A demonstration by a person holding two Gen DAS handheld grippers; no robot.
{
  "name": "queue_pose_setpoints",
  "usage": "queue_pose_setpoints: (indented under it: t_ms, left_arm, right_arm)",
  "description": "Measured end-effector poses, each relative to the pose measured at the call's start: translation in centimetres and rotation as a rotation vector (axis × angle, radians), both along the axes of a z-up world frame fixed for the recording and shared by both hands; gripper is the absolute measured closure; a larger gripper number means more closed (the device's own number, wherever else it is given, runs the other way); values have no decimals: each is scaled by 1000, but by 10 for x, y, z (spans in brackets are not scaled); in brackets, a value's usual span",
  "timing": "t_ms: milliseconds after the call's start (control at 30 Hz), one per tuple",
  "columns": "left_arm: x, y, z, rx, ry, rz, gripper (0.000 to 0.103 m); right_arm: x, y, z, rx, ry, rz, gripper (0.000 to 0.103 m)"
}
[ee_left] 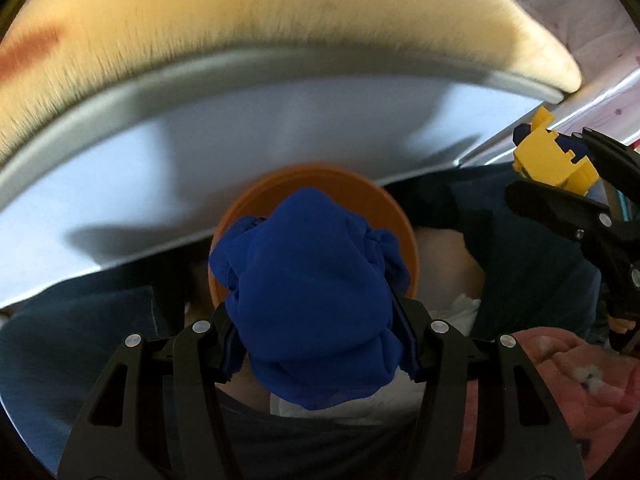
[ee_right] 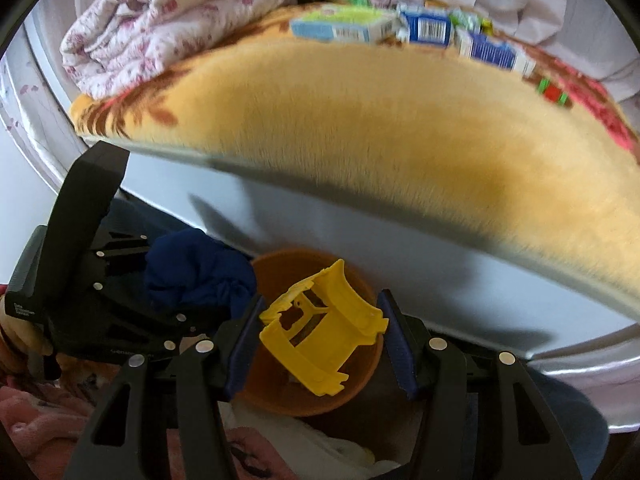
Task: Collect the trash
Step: 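Lower the cloth and yellow piece into the orange bin and open both tools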
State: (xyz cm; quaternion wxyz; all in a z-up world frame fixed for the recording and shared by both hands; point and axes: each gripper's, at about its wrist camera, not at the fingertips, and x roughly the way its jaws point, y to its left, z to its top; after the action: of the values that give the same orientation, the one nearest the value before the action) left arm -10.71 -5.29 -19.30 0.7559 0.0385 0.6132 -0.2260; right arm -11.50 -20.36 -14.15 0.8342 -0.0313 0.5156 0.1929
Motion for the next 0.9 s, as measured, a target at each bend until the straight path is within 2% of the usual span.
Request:
queue_pose_setpoints:
  t_ms: [367,467,567,667,900]
  left_arm:
    - [11,-6,-29,29,92,10,45]
    - [12,-7,-31,38,106,11,40]
    - [14,-5,-31,33,107,18,32]
    - [15,-3,-27,31,97,32,24]
    - [18,-1,-24,37,84,53,23]
  right_arm:
    - [9,4,-35,-3,97,2,46]
    - [15,9,-39,-4,111,1,46]
    - [15,11,-40,-11,106,0,30]
    - [15,9,-39,-10,99,-3,27]
    - [15,2,-36,-4,97,-17,26]
